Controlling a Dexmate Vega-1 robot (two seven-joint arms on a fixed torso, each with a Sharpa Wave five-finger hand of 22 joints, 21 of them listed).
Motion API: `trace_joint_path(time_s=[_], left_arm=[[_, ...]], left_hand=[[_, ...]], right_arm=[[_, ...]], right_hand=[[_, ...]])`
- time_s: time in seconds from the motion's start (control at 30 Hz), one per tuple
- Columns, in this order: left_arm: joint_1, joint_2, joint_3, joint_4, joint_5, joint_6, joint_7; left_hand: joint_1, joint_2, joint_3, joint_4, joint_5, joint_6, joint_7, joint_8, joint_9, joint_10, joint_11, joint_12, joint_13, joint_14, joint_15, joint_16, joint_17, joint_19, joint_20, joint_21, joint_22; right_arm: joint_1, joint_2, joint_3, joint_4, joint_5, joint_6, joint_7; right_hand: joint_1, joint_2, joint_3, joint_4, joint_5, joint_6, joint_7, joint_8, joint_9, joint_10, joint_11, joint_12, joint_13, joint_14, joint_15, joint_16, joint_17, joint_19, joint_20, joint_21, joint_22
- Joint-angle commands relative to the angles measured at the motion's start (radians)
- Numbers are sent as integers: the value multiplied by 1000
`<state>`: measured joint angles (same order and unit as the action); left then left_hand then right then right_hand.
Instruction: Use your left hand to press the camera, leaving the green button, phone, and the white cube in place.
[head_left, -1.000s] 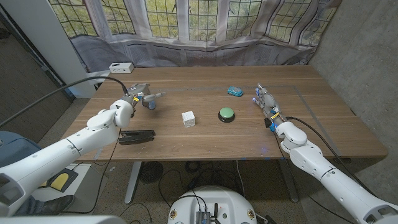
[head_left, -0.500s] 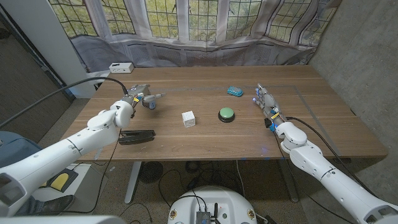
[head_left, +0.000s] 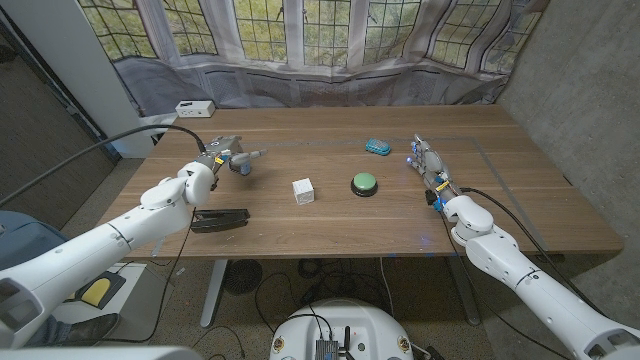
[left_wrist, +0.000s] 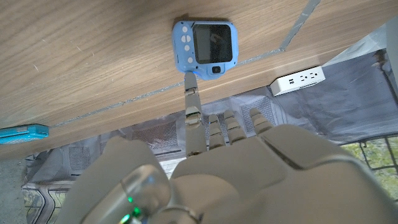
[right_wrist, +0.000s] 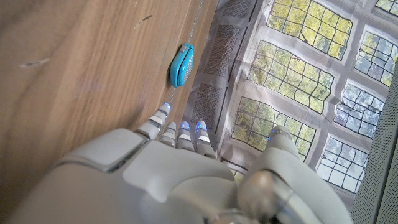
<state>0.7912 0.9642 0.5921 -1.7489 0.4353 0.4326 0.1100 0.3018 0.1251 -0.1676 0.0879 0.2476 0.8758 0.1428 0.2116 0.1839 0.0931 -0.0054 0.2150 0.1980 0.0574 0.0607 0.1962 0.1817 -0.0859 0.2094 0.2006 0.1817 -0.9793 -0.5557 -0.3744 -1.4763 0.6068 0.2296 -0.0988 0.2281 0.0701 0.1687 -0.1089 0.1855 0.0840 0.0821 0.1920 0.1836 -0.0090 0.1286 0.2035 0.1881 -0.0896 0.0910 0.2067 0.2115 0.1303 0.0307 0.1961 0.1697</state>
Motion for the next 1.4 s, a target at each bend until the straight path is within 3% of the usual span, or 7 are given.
trace_joint_path(time_s=[0.03,0.53,1.4], left_arm=[[11,-3,-5,5,-19,0,7],[16,-3,-1,3,-26,11,15],[9,0,3,-11,-13,15,15]], left_hand=[[13,2,3,-4,-4,21,6,7,5,9,-4,6,1,7,2,-2,2,7,3,1,2],[19,4,5,-6,-5,29,17,6,5,15,-6,8,1,6,1,-3,2,8,2,1,3],[26,6,8,-7,-8,19,0,-3,5,12,-5,6,1,7,2,-3,2,9,3,1,3]], right_arm=[[9,7,-5,11,-2,5,4],[12,5,-6,10,-4,5,7],[-4,-2,3,-5,-3,16,2]], right_hand=[[-3,6,6,0,1,9,-3,1,3,3,-3,-1,4,3,7,-2,2,4,7,-2,4],[-4,6,6,0,1,12,-4,2,3,6,-5,0,4,3,9,-1,2,3,7,-2,4],[-5,6,6,0,1,15,-5,2,4,9,-5,0,4,5,9,-1,3,3,8,-1,4]])
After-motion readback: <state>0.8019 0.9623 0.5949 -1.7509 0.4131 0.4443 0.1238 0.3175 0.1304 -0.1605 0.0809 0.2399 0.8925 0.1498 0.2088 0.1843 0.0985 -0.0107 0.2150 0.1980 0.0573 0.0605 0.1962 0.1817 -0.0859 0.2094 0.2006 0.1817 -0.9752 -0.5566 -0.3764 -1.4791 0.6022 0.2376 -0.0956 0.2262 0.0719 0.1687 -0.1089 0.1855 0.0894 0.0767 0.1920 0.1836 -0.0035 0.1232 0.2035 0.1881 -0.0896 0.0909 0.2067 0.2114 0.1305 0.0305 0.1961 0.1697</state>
